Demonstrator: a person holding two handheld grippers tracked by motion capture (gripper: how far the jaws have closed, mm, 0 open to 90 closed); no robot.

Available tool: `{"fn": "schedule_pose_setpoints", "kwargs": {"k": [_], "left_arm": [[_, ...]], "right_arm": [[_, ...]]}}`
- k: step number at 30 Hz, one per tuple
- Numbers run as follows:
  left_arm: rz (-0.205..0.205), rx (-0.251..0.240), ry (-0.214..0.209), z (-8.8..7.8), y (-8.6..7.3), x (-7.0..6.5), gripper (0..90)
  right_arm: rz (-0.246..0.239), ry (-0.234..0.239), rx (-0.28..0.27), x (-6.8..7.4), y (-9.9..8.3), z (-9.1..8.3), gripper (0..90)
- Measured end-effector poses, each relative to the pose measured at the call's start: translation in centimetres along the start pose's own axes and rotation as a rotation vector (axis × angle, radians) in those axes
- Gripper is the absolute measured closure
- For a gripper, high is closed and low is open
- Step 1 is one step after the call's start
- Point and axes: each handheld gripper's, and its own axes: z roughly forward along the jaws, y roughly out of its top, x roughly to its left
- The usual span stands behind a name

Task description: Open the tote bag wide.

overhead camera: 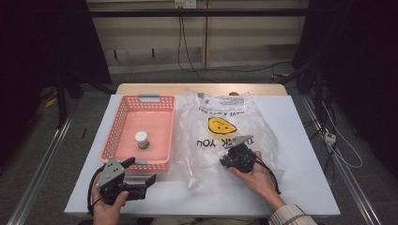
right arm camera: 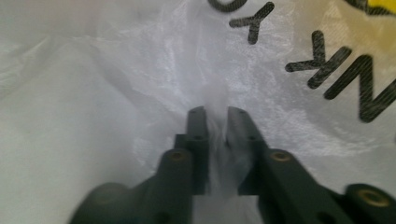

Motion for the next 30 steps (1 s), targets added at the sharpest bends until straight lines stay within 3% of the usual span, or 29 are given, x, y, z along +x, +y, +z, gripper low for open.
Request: {"fn": "schedule_pose_setpoints", "kwargs": {"k": [6, 10, 16, 19, 30], "left_arm": [[0.000, -0.004, 0.005, -0.1, 0.0, 0.1, 5.2], [-0.002, -0.003, 0.005, -0.1, 0.0, 0.1, 5.2], [0.001, -0.003, 0.005, -0.1, 0.0, 0.1, 5.2], [0.001, -0.003, 0.005, -0.1, 0.0, 0.1, 5.2], [0.002, -0.003, 0.006, -0.1, 0.0, 0.1, 5.2]], "right_arm": [[0.047, 0.031, -0.008, -0.2, 0.0, -0.3, 90.0], [0.052, 0.041, -0.074, -0.1, 0.4, -1.6, 90.0], [0.068, 0.062, -0.124, -0.1, 0.7, -2.7, 90.0], [0.098, 0.099, -0.160, -0.2, 0.8, -3.2, 90.0], [0.117, 0.144, -0.203, -0.3, 1.0, -4.0, 88.6]]}}
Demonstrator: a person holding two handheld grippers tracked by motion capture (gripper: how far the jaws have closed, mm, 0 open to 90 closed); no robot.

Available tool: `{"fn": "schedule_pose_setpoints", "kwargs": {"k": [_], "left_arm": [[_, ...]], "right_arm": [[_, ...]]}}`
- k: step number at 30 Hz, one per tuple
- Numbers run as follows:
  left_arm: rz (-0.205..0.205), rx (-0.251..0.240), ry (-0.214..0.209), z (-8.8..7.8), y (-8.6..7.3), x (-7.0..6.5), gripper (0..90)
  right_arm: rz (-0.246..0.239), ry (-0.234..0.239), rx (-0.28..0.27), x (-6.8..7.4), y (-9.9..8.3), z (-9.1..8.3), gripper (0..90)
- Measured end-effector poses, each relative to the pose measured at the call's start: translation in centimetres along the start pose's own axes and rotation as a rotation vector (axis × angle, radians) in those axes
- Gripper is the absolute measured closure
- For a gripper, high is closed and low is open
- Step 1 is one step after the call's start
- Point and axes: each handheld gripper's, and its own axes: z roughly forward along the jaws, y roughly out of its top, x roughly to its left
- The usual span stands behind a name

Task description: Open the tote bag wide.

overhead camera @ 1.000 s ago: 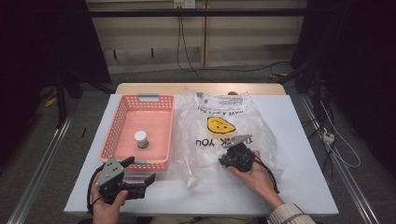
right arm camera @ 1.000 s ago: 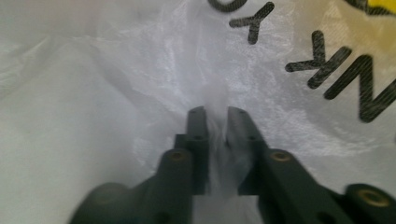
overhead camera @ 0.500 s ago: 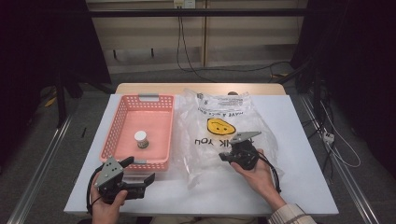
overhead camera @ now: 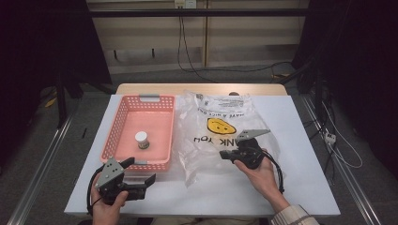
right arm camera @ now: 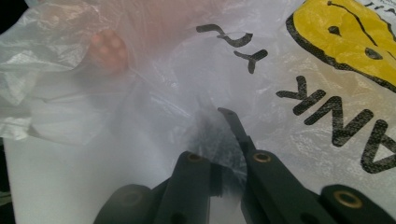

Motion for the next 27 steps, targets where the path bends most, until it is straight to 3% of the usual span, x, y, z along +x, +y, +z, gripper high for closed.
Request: {"fn": "schedule_pose_setpoints", "kwargs": {"k": [2, 4, 6, 10, 18, 27], "left_arm": [[0.000, 0.000, -0.001, 0.0, 0.0, 0.0, 5.2], [0.000, -0.001, -0.001, 0.0, 0.0, 0.0, 5.3], [0.000, 0.001, -0.001, 0.0, 0.0, 0.0, 5.2], [0.000, 0.000, -0.001, 0.0, 0.0, 0.0, 5.2], [0.006, 0.006, 0.002, 0.1, 0.0, 0.0, 5.2], [0.006, 0.003, 0.003, 0.0, 0.0, 0.0, 5.2]], "right_arm": [[-0.002, -0.002, 0.000, 0.0, 0.0, -0.1, 85.2], [-0.002, -0.004, -0.003, 0.1, 0.1, -0.3, 90.0], [-0.018, -0.040, 0.003, 0.2, 0.1, -0.4, 90.0], [-0.024, -0.061, 0.004, 0.3, 0.2, -0.4, 90.0], [-0.035, -0.042, -0.086, 0.4, 1.1, -1.8, 90.0], [-0.030, -0.024, -0.149, 0.3, 2.3, -2.6, 90.0]]}}
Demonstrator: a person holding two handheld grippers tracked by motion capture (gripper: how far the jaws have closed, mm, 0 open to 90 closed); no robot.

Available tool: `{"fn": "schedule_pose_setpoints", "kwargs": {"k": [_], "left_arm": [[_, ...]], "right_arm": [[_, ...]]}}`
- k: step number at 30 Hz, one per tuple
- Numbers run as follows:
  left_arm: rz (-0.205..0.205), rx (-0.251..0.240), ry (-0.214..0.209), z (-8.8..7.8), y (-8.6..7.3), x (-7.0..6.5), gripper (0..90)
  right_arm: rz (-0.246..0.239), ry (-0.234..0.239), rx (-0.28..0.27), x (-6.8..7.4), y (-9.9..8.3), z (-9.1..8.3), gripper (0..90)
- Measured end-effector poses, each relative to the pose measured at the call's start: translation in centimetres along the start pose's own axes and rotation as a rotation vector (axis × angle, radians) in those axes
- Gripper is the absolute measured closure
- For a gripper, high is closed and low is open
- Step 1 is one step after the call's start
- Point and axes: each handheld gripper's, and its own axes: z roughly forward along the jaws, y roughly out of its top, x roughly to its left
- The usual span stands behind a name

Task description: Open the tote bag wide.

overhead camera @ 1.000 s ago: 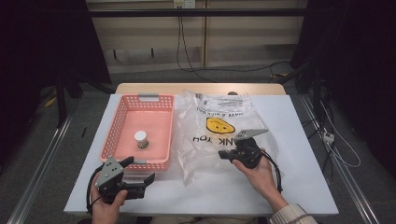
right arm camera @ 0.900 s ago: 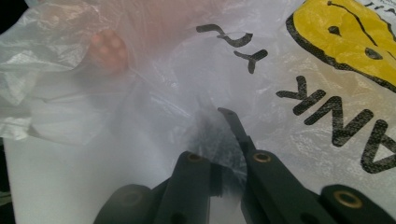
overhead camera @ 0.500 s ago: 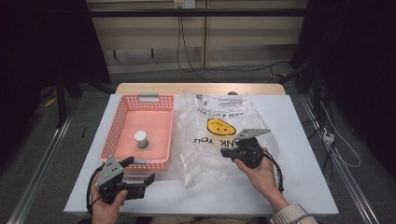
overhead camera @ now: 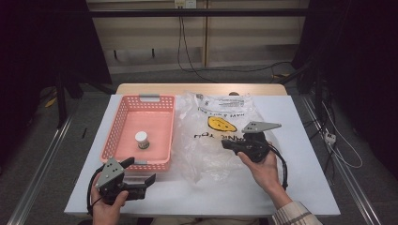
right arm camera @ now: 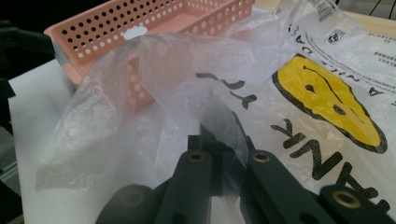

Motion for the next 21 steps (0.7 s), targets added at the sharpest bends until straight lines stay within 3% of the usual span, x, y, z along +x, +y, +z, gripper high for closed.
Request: {"fn": "schedule_pose_setpoints", "kwargs": {"k": [8, 21], "left_arm": [[-0.001, 0.001, 0.001, 0.0, 0.0, 0.0, 5.2], [-0.002, 0.000, 0.002, 0.0, 0.0, 0.0, 5.2]], "right_arm": [[-0.019, -0.010, -0.071, -0.1, 2.0, -1.1, 90.0], [-0.032, 0.001, -0.141, -0.4, 4.2, -1.6, 90.0]]}}
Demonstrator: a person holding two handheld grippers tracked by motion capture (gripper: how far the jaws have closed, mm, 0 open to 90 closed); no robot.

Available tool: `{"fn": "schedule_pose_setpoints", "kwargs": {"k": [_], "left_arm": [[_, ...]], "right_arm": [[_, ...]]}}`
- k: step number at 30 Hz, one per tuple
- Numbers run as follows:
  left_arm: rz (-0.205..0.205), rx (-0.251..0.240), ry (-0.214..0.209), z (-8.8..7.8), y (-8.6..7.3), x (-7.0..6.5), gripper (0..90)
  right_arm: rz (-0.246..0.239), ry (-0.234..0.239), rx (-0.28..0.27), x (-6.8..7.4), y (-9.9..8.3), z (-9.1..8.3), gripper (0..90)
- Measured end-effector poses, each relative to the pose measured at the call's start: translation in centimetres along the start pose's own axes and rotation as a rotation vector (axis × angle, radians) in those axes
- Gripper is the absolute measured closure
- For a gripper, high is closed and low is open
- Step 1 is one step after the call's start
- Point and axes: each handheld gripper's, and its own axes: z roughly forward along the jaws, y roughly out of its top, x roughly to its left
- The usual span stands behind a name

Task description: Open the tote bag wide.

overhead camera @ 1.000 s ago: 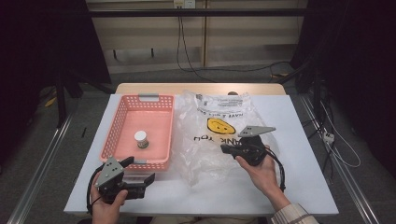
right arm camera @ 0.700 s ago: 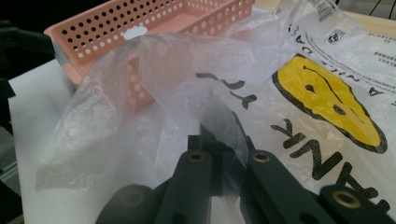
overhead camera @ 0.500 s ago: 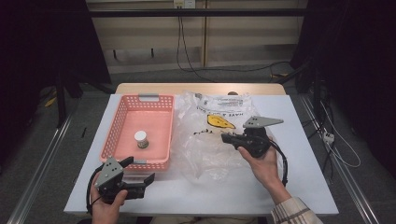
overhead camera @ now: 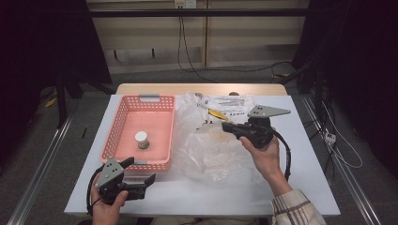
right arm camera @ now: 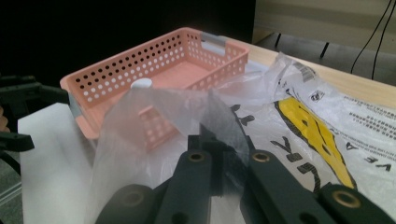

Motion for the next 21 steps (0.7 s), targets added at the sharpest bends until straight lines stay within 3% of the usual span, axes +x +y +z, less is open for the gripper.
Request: {"fn": "schedule_pose_setpoints", "kwargs": {"k": [6, 13, 21], "left_arm": [[-0.003, -0.001, 0.004, 0.0, 0.0, 0.1, 5.2], [-0.003, -0.001, 0.010, 0.0, 0.0, 0.1, 5.4], [-0.023, -0.001, 0.048, -0.4, 1.3, 0.7, 5.3]], "right_arm": [[0.012, 0.036, -0.022, -0.4, 1.0, 0.1, 90.0], [0.015, 0.045, -0.068, -1.0, 1.7, -0.1, 90.0], [0.005, 0.049, -0.055, -0.9, 1.4, 0.0, 90.0]]}}
